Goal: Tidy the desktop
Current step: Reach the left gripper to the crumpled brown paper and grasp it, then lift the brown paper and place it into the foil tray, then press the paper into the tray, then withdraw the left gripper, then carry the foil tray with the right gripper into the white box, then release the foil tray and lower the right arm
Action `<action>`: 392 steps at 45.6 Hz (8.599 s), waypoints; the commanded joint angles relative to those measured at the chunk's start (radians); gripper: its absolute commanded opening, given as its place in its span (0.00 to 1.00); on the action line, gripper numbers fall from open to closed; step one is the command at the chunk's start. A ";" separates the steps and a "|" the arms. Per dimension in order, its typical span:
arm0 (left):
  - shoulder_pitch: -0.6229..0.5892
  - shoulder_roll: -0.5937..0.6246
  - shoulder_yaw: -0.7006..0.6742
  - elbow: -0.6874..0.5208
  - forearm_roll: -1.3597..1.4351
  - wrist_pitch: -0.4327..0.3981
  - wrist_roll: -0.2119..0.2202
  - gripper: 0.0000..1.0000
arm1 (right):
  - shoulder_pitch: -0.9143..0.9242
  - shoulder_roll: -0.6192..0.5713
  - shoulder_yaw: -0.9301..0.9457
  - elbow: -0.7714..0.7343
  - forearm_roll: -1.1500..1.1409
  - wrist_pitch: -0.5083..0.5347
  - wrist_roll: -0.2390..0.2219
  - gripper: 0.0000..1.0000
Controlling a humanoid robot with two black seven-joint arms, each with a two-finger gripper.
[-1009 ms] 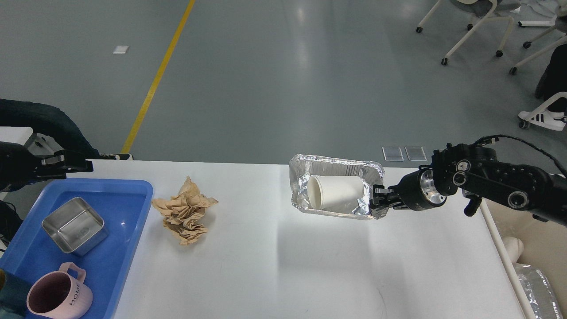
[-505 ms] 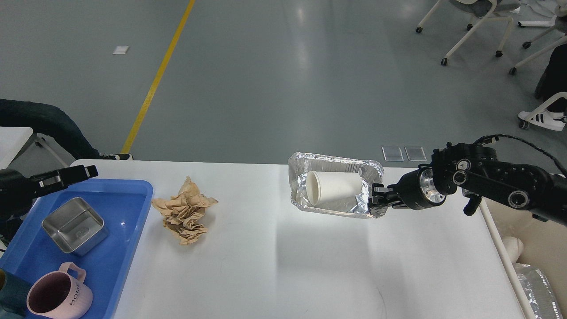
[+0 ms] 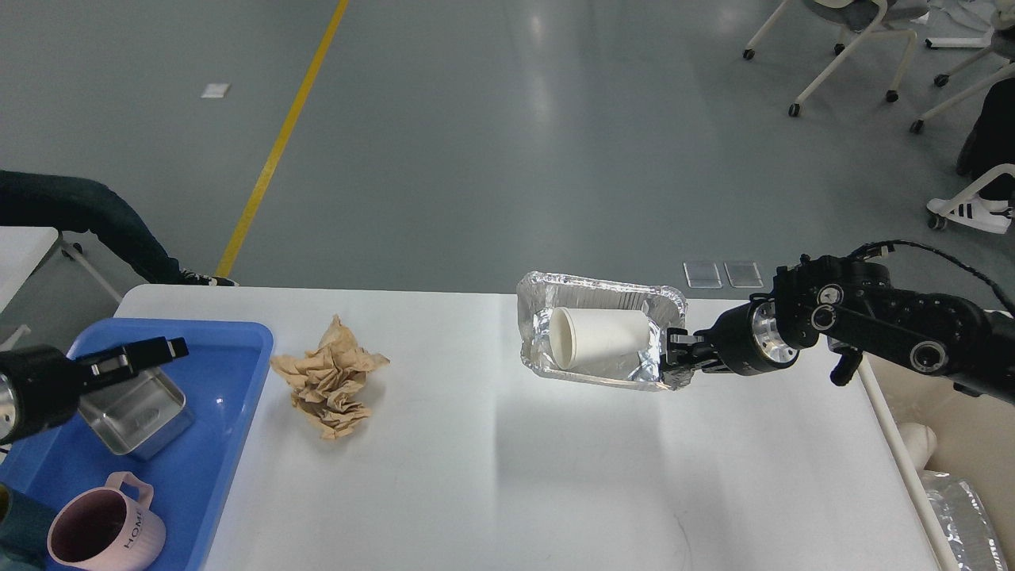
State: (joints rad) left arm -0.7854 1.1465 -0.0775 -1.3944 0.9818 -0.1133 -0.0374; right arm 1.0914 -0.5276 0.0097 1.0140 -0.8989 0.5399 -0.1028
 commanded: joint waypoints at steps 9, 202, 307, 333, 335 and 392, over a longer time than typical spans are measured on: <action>0.006 -0.372 -0.014 0.354 0.005 0.001 0.004 0.63 | -0.018 0.000 0.013 0.000 0.000 0.000 0.000 0.00; -0.293 -0.833 -0.160 0.172 0.273 -0.330 -0.022 0.05 | -0.031 0.000 0.050 0.063 0.002 0.081 0.002 0.00; 0.540 -0.826 -1.420 0.302 -0.802 -0.253 -0.036 0.97 | -0.314 -0.302 0.454 0.061 0.104 0.029 0.011 0.00; 0.555 -0.949 -1.478 0.405 -0.838 -0.253 -0.038 0.97 | -0.570 -0.468 0.506 -0.112 0.354 -0.015 0.038 0.00; 0.560 -0.950 -1.476 0.405 -0.838 -0.253 -0.038 0.97 | -0.577 -0.468 0.506 -0.143 0.370 -0.015 0.038 0.00; 0.627 -0.923 -1.481 0.403 -0.835 -0.293 -0.036 0.97 | -0.301 -0.066 0.619 -0.216 0.592 -0.499 0.031 1.00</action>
State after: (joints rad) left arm -0.1650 0.2240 -1.5553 -0.9912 0.1462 -0.4052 -0.0722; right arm 0.7829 -0.6113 0.5355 0.6977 -0.4072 0.0370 -0.0688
